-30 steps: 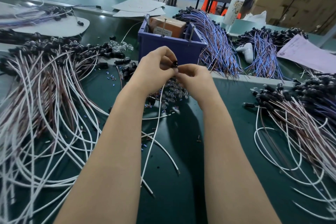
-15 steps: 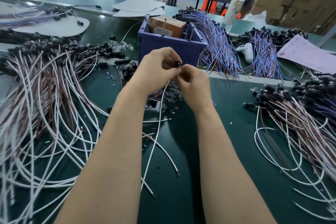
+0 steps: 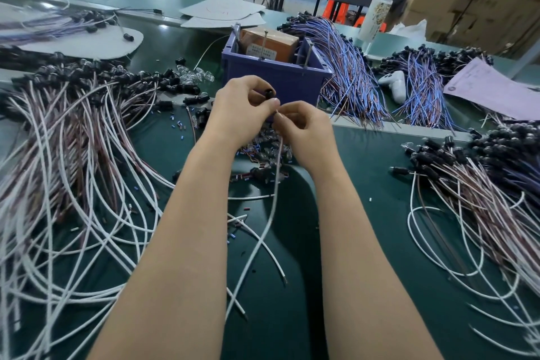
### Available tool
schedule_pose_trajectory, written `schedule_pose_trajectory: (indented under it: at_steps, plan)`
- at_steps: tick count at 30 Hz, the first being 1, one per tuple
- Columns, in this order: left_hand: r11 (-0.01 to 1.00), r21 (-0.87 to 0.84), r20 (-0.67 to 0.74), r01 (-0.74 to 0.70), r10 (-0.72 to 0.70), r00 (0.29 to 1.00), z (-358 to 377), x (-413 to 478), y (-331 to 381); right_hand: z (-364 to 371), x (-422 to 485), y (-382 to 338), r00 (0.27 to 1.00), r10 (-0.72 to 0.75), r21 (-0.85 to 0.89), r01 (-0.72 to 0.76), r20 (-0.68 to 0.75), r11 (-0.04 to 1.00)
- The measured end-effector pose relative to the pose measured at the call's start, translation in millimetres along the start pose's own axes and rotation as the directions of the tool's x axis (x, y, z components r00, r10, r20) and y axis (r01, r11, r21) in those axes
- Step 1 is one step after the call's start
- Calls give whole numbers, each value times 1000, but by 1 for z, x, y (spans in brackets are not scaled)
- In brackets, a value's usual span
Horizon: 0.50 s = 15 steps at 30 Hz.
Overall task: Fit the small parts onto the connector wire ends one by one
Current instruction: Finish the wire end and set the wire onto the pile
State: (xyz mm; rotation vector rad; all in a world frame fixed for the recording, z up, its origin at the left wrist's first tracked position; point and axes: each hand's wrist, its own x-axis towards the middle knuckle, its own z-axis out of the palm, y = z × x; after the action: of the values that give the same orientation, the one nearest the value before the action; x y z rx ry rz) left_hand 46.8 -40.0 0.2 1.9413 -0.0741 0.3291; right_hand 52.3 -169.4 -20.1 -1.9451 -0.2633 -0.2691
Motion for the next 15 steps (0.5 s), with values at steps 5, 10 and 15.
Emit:
schedule_pose_trajectory:
  at_steps: [5,10,15]
  plan:
    - [1000,5,-34,-2,2,999,3,-1,0,-2,1,-2,999,24,19,-24,23,1000]
    - [1000,-28,-17,13,-13,1000,5,-2,0,0,2,-2,999,47,-10,-48,-18,999]
    - [997,-73,-17,1,-2,1000,7,-3,1,3,1,-3,995,34,3,-34,-98,999]
